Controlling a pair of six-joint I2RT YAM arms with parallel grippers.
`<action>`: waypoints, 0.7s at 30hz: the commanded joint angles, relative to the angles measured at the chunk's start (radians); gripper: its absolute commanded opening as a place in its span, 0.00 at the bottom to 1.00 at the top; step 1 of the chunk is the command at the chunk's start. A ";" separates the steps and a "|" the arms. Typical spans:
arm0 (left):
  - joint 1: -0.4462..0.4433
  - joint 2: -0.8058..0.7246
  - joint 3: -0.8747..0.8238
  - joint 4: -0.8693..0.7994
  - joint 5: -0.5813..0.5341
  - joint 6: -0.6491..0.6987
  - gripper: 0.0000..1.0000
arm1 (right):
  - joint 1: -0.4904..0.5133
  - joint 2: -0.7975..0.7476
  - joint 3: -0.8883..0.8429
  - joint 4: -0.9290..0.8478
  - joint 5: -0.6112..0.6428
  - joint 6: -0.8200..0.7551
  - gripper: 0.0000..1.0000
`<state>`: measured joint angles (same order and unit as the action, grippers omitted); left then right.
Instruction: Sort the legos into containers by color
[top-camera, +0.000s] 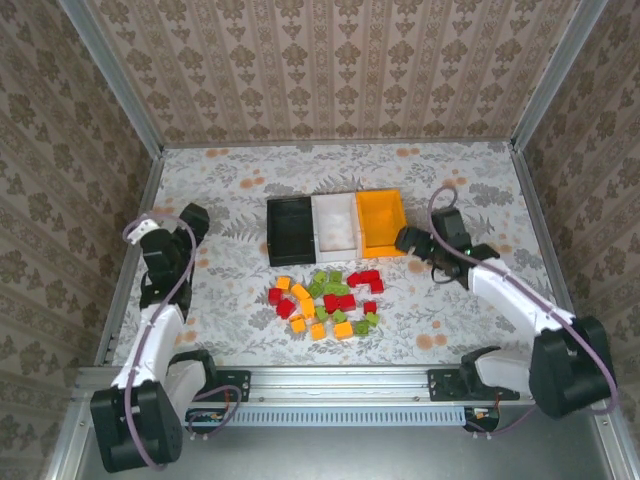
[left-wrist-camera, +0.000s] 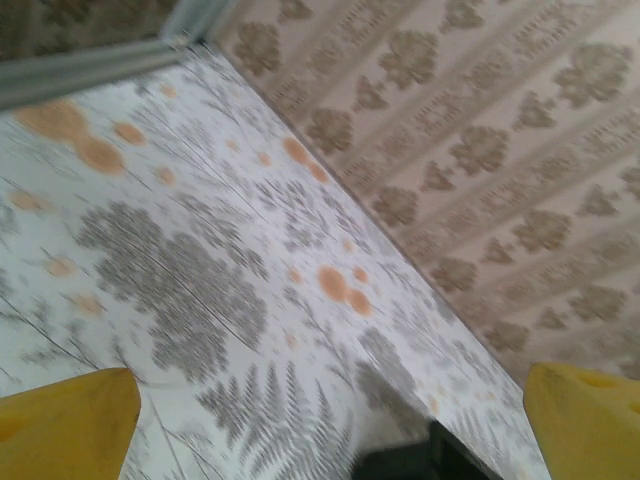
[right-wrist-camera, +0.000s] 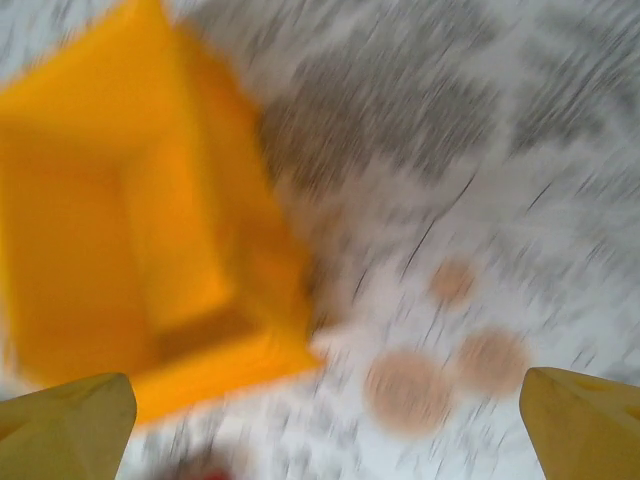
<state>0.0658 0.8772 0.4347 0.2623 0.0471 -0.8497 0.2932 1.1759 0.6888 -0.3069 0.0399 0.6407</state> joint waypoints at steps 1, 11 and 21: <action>-0.062 -0.105 -0.014 -0.125 0.064 -0.032 0.99 | 0.079 -0.087 -0.089 -0.098 -0.077 0.022 1.00; -0.351 -0.444 -0.122 -0.465 0.008 0.022 0.90 | 0.379 -0.056 -0.137 -0.039 -0.084 0.056 0.82; -0.391 -0.520 -0.136 -0.558 -0.025 0.014 0.99 | 0.498 0.129 -0.041 -0.009 -0.010 0.040 0.72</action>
<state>-0.3202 0.3626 0.3012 -0.2588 0.0422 -0.8444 0.7719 1.2701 0.6090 -0.3351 -0.0204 0.6838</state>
